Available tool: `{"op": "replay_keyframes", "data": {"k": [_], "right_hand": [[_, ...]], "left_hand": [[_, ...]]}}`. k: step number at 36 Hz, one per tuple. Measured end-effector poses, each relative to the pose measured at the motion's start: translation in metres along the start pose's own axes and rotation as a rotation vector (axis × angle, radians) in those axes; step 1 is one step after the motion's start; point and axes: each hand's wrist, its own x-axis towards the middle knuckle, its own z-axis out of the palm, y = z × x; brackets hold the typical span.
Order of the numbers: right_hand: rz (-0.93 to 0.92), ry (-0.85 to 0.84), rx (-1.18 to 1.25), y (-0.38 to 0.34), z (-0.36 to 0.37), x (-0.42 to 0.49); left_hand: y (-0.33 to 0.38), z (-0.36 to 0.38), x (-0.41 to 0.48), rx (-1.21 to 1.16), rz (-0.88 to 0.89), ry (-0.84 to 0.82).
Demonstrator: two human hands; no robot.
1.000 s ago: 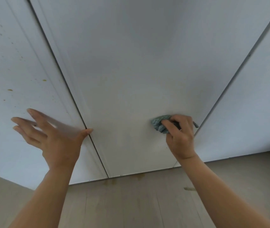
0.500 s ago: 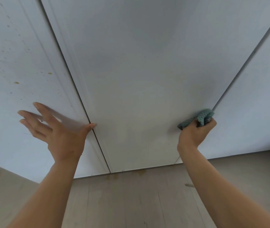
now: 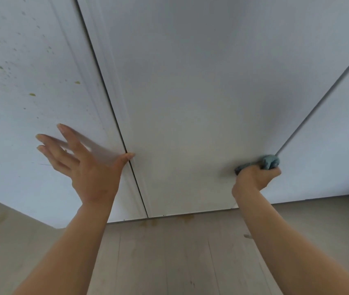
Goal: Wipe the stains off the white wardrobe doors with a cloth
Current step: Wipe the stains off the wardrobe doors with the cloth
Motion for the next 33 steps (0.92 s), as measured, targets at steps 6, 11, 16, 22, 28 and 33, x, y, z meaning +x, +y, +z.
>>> {"op": "replay_keyframes", "data": {"k": [6, 11, 16, 22, 28, 33], "right_hand": [[0.125, -0.039, 0.041, 0.022, 0.0, -0.017], [-0.141, 0.025, 0.115, 0.004, 0.001, -0.029], [-0.458, -0.082, 0.154, 0.01, 0.017, -0.092], [-0.661, -0.316, 0.086, 0.028, 0.019, -0.145], [-0.649, -0.12, 0.077, 0.001, 0.006, -0.104], [-0.783, -0.31, -0.015, 0.021, 0.025, -0.153]], "left_hand": [[0.0, -0.002, 0.0, -0.036, 0.005, -0.038], [-0.003, 0.0, 0.001, -0.018, 0.01, -0.01], [-0.002, 0.001, 0.0, -0.027, 0.012, 0.001], [-0.003, 0.0, 0.001, -0.059, 0.005, -0.008], [-0.004, -0.002, 0.001, -0.045, 0.01, 0.01], [-0.002, -0.004, 0.002, -0.028, -0.016, 0.006]]}}
